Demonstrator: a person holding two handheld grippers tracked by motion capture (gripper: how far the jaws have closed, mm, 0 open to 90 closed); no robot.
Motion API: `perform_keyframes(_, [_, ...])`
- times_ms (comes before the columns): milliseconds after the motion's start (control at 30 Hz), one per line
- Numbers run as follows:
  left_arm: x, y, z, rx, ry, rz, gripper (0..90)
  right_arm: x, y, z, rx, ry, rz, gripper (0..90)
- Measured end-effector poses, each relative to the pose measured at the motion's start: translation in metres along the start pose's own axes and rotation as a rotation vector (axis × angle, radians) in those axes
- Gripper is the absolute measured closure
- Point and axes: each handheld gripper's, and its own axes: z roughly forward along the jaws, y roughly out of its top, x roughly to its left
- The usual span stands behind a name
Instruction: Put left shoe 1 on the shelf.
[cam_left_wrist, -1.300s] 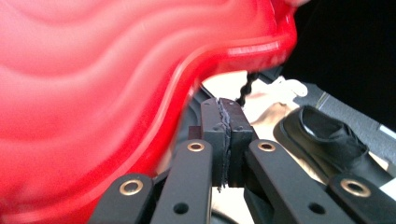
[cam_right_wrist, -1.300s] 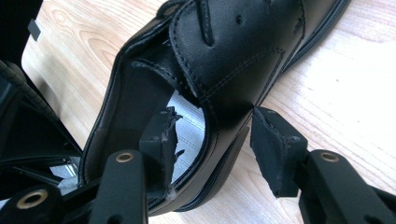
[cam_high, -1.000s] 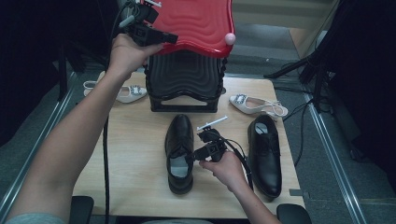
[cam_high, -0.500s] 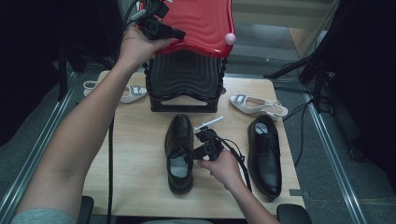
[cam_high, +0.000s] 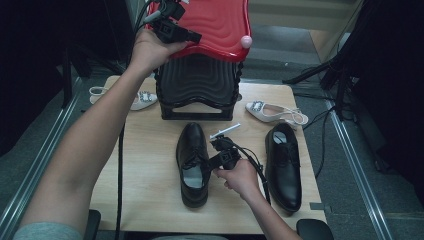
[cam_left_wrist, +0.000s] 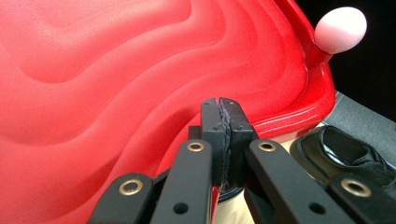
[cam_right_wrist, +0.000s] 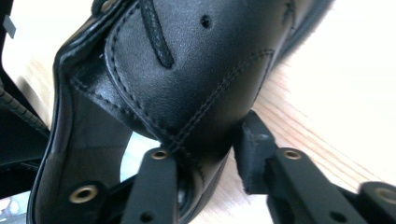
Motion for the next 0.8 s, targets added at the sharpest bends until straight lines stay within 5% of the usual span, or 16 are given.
perform_keyframes(167, [0.001,0.0,-0.001,0.002,0.002,0.002,89.8,-0.004,0.003,-0.002,-0.002,-0.004,0.036,86.5])
perform_keyframes(433, [0.0,0.0,-0.001,0.001,0.011,0.004,89.9,0.002,0.008,-0.001,0.012,0.01,0.03,87.5])
perform_keyframes(667, [0.0,0.0,-0.001,0.004,0.015,0.001,90.0,0.0,0.012,-0.024,-0.048,0.071,0.066,87.6])
perform_keyframes(800, [0.0,0.0,-0.001,0.008,0.012,0.0,90.0,0.003,0.017,-0.04,-0.076,0.062,0.077,87.6])
